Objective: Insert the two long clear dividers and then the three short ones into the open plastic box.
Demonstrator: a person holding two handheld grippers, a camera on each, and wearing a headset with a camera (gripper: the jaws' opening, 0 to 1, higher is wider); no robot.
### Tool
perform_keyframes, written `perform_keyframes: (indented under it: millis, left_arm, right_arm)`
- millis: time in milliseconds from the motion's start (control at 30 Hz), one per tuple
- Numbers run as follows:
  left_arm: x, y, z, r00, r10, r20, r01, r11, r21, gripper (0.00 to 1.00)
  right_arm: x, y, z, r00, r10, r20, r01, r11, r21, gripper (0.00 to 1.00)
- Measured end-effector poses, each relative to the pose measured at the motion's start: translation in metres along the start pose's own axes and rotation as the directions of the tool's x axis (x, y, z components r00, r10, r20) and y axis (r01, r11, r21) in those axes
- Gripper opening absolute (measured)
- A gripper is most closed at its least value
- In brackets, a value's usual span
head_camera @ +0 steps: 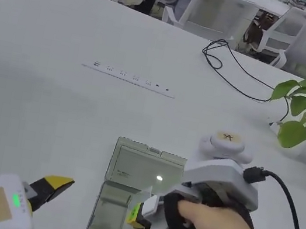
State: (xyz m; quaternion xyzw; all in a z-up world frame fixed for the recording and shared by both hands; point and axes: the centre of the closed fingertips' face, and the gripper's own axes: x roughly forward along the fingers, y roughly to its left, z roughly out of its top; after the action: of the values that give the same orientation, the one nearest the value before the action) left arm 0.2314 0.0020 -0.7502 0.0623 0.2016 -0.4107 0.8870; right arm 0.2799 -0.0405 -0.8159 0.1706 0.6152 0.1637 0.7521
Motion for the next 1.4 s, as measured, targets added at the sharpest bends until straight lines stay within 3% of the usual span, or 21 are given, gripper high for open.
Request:
perform_keyframes:
  millis: [500, 633, 767, 967, 1033, 1167, 1400]
  left_arm:
    - [0.0, 0.002, 0.001, 1.0, 0.006, 0.007, -0.006, 1.0, -0.019, 0.97]
    - [-0.001, 0.003, 0.001, 0.9999, 0.009, 0.009, -0.008, 1.0, -0.021, 0.97]
    - [-0.001, 0.004, 0.002, 0.9998, 0.011, 0.016, -0.01, 1.0, -0.026, 0.97]
    - [-0.001, 0.005, 0.002, 0.9998, 0.016, 0.016, -0.015, 0.999, -0.028, 0.97]
    - [-0.001, 0.005, 0.002, 0.9997, 0.015, 0.017, -0.015, 0.999, -0.029, 0.97]
    - [-0.001, 0.005, 0.003, 0.9997, 0.018, 0.018, -0.018, 0.999, -0.029, 0.98]
    - [-0.004, 0.011, 0.007, 0.9984, 0.034, 0.044, -0.031, 0.997, -0.064, 0.97]
  right_arm:
    - [0.0, 0.002, 0.0, 0.9958, -0.071, -0.058, 0.062, 0.989, -0.135, 0.07]
    - [0.001, 0.002, 0.0, 0.9916, -0.117, -0.055, 0.102, 0.97, -0.22, 0.07]
    - [0.003, 0.004, 0.001, 0.9834, -0.177, -0.041, 0.155, 0.934, -0.321, 0.07]
    - [0.009, 0.007, 0.001, 0.971, -0.239, -0.012, 0.212, 0.885, -0.414, 0.07]
    - [0.011, 0.007, 0.001, 0.9679, -0.251, -0.007, 0.225, 0.876, -0.427, 0.07]
    - [0.016, 0.005, 0.0, 0.9644, -0.264, 0.002, 0.239, 0.868, -0.435, 0.07]
    - [0.026, 0.0, -0.002, 0.9646, -0.264, -0.009, 0.235, 0.875, -0.424, 0.07]
